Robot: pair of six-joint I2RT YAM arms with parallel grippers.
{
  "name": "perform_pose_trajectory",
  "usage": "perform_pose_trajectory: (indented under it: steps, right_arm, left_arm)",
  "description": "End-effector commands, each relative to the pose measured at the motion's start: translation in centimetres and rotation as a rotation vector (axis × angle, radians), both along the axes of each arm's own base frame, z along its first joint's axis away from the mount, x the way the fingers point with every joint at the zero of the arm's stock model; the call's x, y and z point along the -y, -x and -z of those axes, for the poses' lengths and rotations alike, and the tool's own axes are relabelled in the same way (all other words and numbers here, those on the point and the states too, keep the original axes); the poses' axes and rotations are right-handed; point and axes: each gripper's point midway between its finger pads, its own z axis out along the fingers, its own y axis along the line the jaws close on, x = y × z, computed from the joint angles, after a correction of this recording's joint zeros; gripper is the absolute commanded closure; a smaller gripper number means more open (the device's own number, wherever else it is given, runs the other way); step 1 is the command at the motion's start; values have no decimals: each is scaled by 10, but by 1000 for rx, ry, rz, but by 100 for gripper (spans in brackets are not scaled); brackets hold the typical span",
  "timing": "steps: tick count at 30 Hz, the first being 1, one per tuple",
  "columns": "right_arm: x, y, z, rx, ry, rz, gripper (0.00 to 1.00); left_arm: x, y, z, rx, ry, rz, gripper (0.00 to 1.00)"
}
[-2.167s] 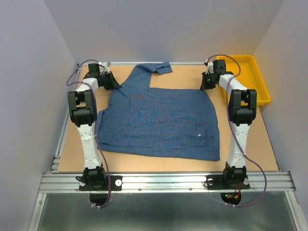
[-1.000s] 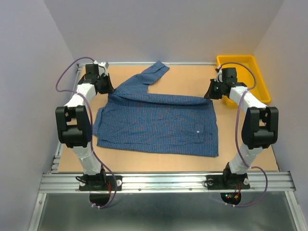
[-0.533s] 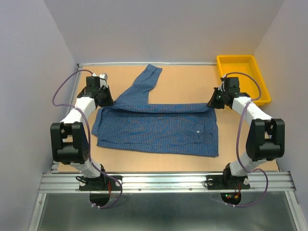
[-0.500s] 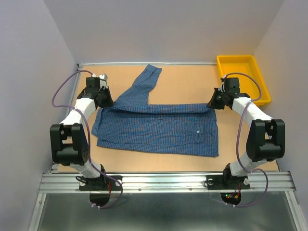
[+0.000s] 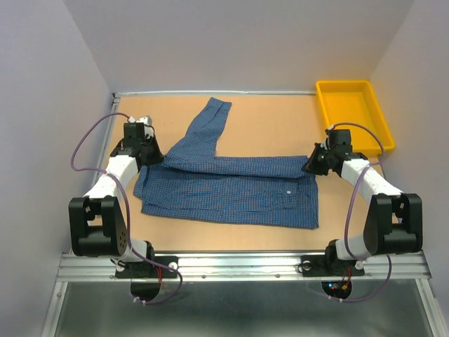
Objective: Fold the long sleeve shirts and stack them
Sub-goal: Fold the shirt
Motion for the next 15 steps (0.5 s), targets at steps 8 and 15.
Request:
perform_pose_trajectory:
  steps: [8, 15]
  right_arm:
    - [-7, 18, 11, -28, -61, 17, 86]
    - [-21, 32, -4, -15, -137, -23, 80]
  left_arm:
    - [-7, 23, 6, 9, 10, -89, 55]
    - [-9, 20, -26, 89, 8, -98, 54]
